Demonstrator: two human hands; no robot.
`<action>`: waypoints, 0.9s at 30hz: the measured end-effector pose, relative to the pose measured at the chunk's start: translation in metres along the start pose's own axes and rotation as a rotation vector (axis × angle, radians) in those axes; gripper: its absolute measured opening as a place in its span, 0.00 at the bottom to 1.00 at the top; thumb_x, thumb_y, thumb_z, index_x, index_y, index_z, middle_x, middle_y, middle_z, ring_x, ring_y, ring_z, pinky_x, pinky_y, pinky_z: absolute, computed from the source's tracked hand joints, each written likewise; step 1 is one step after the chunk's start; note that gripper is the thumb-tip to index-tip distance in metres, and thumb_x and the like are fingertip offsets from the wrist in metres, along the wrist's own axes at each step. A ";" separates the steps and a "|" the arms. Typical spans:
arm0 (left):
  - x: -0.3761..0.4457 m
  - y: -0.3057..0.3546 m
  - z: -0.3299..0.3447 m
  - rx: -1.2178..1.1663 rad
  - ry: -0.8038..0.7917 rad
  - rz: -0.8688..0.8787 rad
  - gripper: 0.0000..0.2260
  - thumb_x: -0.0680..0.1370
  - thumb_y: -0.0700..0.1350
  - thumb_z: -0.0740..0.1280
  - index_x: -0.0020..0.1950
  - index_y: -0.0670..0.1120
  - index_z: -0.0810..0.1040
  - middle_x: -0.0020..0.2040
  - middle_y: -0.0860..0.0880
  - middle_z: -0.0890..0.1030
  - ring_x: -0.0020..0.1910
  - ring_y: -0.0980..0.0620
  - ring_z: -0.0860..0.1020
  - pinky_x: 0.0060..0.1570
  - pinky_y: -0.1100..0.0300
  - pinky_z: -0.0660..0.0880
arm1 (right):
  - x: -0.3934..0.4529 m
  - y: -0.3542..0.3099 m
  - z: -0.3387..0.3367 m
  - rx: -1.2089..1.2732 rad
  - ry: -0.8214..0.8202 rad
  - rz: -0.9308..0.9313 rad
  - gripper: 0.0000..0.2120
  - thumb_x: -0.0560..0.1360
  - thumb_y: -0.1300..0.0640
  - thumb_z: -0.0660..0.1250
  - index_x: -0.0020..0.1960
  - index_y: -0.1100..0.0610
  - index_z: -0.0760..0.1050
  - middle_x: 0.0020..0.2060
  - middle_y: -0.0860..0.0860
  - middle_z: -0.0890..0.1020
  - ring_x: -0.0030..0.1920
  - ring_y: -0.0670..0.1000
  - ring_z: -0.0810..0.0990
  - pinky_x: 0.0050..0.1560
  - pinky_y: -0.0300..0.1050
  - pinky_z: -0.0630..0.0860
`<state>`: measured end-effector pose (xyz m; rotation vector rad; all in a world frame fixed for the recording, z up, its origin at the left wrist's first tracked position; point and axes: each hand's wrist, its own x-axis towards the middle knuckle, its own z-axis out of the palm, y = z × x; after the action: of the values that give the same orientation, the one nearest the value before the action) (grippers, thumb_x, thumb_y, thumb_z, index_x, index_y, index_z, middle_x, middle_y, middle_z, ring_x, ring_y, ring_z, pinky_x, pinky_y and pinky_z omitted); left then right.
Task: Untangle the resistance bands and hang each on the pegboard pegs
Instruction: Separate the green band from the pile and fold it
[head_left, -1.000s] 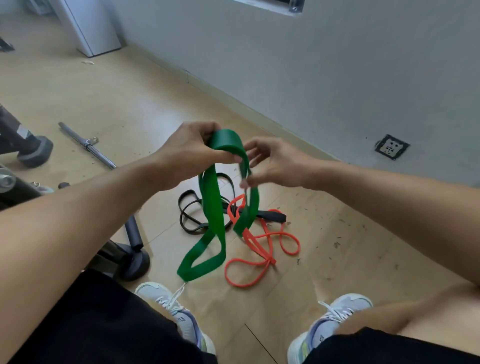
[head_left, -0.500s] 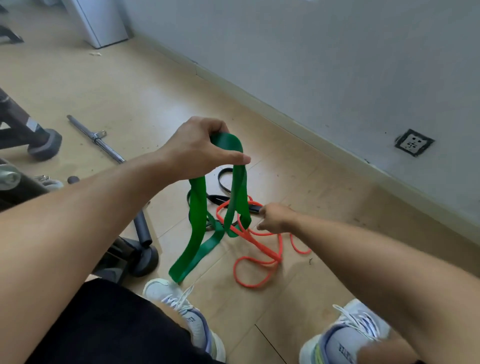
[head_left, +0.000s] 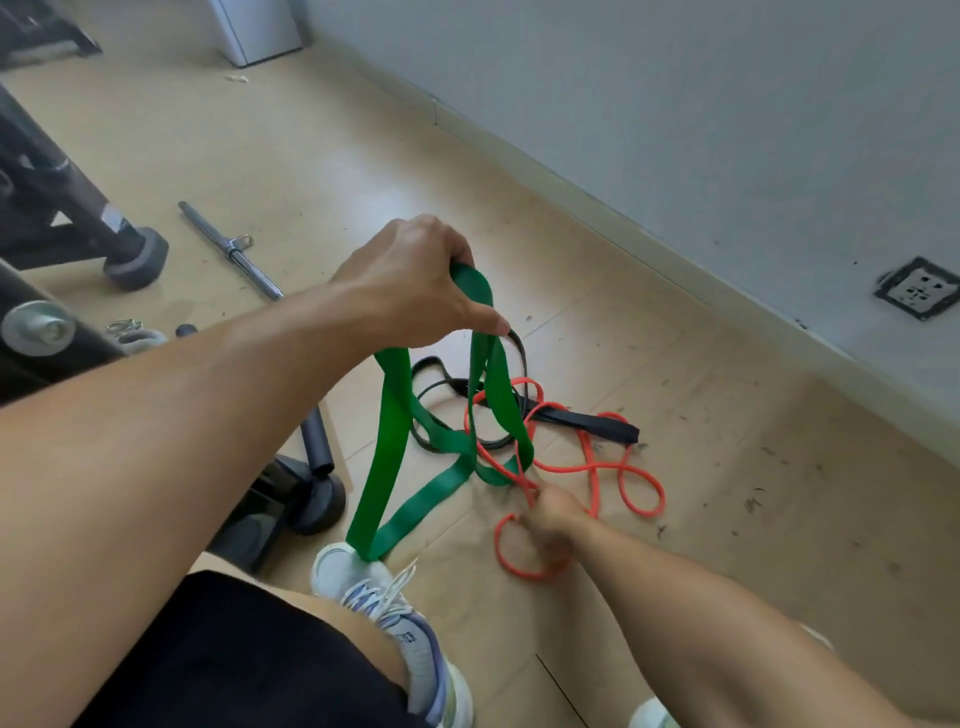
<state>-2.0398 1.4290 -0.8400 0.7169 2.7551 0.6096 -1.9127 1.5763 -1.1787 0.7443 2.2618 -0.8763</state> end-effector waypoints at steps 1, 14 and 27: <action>0.000 -0.001 -0.001 -0.004 0.011 -0.005 0.22 0.63 0.65 0.80 0.45 0.51 0.81 0.39 0.51 0.82 0.40 0.48 0.81 0.44 0.50 0.82 | 0.002 0.003 0.001 -0.007 0.001 0.013 0.15 0.79 0.52 0.69 0.64 0.56 0.79 0.59 0.56 0.85 0.59 0.58 0.83 0.57 0.47 0.79; -0.006 0.001 -0.002 -0.018 0.062 -0.017 0.20 0.65 0.64 0.79 0.44 0.51 0.81 0.38 0.51 0.81 0.39 0.49 0.80 0.41 0.53 0.79 | -0.020 0.012 -0.044 0.130 0.228 0.043 0.08 0.75 0.54 0.66 0.46 0.59 0.77 0.39 0.58 0.83 0.41 0.62 0.86 0.35 0.51 0.80; -0.013 0.006 0.004 -0.005 0.043 -0.012 0.22 0.64 0.66 0.79 0.45 0.51 0.81 0.39 0.52 0.81 0.39 0.50 0.79 0.41 0.55 0.78 | -0.043 0.073 -0.032 -0.338 0.032 0.195 0.08 0.75 0.53 0.68 0.52 0.55 0.78 0.52 0.53 0.83 0.57 0.57 0.83 0.47 0.45 0.76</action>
<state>-2.0254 1.4287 -0.8394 0.6939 2.7937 0.6362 -1.8450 1.6330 -1.1584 0.8070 2.2400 -0.3794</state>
